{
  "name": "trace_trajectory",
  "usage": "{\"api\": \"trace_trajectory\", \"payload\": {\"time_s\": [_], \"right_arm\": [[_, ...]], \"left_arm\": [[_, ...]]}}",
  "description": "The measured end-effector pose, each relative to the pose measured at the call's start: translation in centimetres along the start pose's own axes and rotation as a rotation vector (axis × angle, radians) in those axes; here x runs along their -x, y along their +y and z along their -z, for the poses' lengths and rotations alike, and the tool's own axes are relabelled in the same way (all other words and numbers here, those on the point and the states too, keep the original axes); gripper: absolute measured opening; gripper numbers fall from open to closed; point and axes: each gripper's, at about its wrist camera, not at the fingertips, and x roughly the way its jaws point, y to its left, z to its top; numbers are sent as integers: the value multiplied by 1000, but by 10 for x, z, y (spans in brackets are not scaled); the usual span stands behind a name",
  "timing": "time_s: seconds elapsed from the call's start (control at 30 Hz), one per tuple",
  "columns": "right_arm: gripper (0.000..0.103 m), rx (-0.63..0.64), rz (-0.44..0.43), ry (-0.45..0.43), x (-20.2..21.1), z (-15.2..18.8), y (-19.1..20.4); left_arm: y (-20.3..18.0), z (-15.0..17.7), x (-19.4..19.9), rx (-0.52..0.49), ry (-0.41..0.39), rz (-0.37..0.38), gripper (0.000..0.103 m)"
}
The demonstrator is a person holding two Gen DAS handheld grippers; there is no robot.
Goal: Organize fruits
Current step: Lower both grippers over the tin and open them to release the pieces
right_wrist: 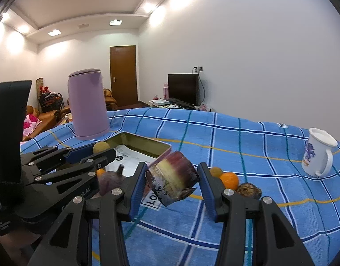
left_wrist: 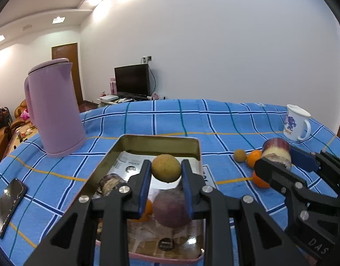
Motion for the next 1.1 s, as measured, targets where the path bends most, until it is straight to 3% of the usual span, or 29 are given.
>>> {"api": "trace_trajectory", "payload": {"time_s": [1.1], "right_arm": [[49, 74, -119, 34, -29, -8, 51]], "left_arm": [[66, 3, -8, 81, 59, -109, 28]]}}
